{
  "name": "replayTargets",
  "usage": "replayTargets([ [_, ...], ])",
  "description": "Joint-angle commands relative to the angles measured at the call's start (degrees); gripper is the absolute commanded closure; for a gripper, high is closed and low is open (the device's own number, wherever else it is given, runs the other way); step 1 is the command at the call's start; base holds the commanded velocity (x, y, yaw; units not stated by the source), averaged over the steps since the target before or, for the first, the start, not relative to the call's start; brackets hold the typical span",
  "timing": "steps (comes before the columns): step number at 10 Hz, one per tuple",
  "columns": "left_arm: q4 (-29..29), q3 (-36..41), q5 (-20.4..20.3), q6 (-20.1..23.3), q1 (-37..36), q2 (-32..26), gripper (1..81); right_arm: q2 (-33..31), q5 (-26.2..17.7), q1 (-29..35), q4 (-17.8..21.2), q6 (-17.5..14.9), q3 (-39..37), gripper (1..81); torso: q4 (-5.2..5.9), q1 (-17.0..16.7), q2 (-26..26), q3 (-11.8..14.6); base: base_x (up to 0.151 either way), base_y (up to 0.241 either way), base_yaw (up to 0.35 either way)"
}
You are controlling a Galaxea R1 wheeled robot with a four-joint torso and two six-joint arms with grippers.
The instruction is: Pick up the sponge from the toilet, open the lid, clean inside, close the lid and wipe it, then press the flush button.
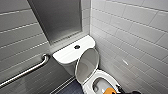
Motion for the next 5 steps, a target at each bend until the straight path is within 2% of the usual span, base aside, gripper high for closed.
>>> replayTargets([
  [1, 0.4, 1.9, 3.7, 0.3, 0.2, -0.7, 1.0, 8.5, -9.1, 10.6, -0.4, -0.1, -4.7, 81.1, 0.00, 0.0, 0.0, 0.0, 0.000, 0.000, 0.000],
  [3, 0.3, 1.9, 3.7, 0.3, 0.2, -0.7, 1.0, 14.2, -10.4, 13.1, -0.2, -0.1, -9.4, 81.1, 0.00, 0.0, 0.0, 0.0, 0.000, 0.000, 0.000],
  [5, 0.4, 1.9, 3.7, 0.3, 0.2, -0.7, 1.0, 18.2, -9.1, 14.8, -0.2, 0.2, -13.6, 81.1, 0.00, 0.0, 0.0, 0.0, 0.000, 0.000, 0.000],
])
